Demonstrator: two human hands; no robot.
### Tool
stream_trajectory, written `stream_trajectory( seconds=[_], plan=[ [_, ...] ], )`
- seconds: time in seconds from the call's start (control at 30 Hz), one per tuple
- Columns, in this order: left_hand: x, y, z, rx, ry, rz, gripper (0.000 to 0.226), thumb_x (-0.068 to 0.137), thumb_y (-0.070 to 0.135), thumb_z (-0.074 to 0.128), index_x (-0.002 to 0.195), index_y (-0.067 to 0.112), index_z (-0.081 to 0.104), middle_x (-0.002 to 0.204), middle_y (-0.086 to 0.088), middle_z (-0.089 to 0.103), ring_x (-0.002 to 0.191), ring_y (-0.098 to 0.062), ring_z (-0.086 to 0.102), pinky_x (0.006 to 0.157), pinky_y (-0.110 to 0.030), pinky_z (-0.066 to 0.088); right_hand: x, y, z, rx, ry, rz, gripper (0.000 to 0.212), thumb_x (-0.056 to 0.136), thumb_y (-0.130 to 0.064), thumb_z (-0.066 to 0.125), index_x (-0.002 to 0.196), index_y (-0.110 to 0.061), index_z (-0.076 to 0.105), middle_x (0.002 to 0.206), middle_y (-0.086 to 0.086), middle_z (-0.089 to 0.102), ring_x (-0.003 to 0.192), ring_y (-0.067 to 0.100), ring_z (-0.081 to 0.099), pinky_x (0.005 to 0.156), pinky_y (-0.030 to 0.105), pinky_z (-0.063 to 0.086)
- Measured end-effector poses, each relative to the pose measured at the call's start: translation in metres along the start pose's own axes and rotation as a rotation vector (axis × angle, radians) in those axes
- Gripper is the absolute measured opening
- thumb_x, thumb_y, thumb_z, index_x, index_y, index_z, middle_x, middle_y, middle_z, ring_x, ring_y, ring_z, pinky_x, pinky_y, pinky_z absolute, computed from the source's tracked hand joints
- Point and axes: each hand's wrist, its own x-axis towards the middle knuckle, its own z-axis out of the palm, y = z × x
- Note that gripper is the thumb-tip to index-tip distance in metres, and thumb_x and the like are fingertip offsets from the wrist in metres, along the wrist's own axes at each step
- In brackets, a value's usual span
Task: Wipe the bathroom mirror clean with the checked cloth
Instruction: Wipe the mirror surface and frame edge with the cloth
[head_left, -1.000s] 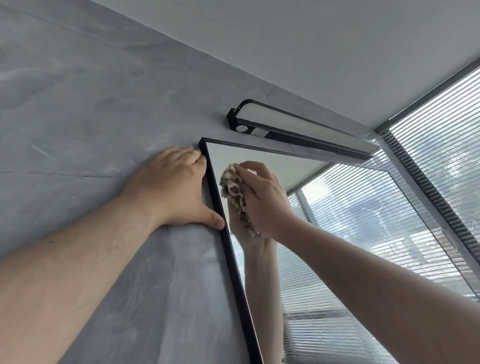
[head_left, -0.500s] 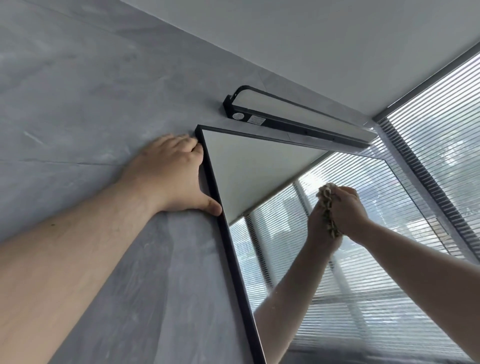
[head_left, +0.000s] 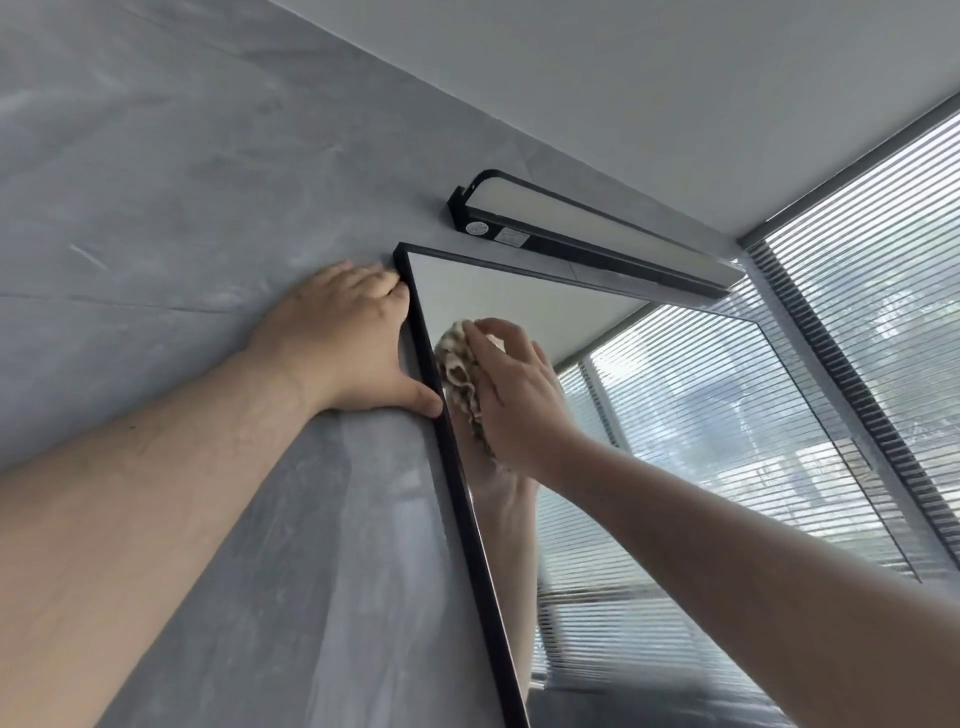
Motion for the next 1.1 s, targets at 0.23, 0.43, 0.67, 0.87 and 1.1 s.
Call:
stream_trajectory(
  seconds=[0.23, 0.43, 0.67, 0.87, 1.1],
  plan=[
    [-0.006, 0.003, 0.000, 0.004, 0.044, 0.011, 0.136, 0.041, 0.098, 0.024, 0.140, 0.009, 0.051, 0.149, -0.008, 0.047, 0.139, -0.025, 0.041, 0.118, -0.038, 0.025, -0.021, 0.087, -0.011, -0.017, 0.129, 0.270, 0.043, 0.102, -0.020, 0.042, 0.144, -0.027, 0.050, 0.144, -0.004, 0.044, 0.130, 0.021, 0.043, 0.107, 0.034, 0.036],
    [-0.007, 0.003, 0.005, 0.007, 0.076, 0.033, 0.133, 0.044, 0.097, 0.017, 0.138, 0.010, 0.054, 0.147, -0.007, 0.050, 0.137, -0.025, 0.044, 0.116, -0.039, 0.026, -0.106, 0.210, -0.019, 0.051, 0.221, 0.785, 0.033, 0.098, -0.026, 0.049, 0.128, -0.029, 0.063, 0.128, 0.008, 0.053, 0.125, 0.033, 0.051, 0.111, 0.043, 0.037],
    [-0.006, 0.001, 0.007, 0.007, 0.075, 0.044, 0.134, 0.043, 0.097, 0.014, 0.139, 0.012, 0.053, 0.149, -0.007, 0.048, 0.139, -0.024, 0.043, 0.118, -0.039, 0.025, -0.111, 0.224, -0.017, 0.087, 0.353, 0.863, 0.031, 0.098, -0.017, 0.051, 0.127, -0.015, 0.062, 0.123, 0.013, 0.055, 0.122, 0.034, 0.052, 0.106, 0.037, 0.037],
    [-0.005, 0.001, 0.007, 0.005, 0.050, 0.021, 0.136, 0.044, 0.099, 0.016, 0.147, 0.015, 0.043, 0.159, -0.003, 0.036, 0.146, -0.019, 0.032, 0.122, -0.036, 0.016, -0.048, 0.226, -0.022, 0.022, 0.315, 0.717, 0.023, 0.091, -0.029, 0.054, 0.102, -0.027, 0.074, 0.107, 0.004, 0.066, 0.105, 0.023, 0.060, 0.088, 0.034, 0.047],
    [-0.005, 0.002, 0.004, -0.012, 0.061, 0.014, 0.137, 0.040, 0.097, 0.010, 0.146, 0.018, 0.046, 0.155, 0.001, 0.041, 0.143, -0.017, 0.034, 0.120, -0.033, 0.017, 0.061, 0.224, -0.043, 0.461, 0.205, 0.657, 0.022, 0.095, -0.022, 0.046, 0.082, -0.021, 0.064, 0.072, 0.002, 0.057, 0.064, 0.016, 0.054, 0.051, 0.027, 0.042]
  ],
)
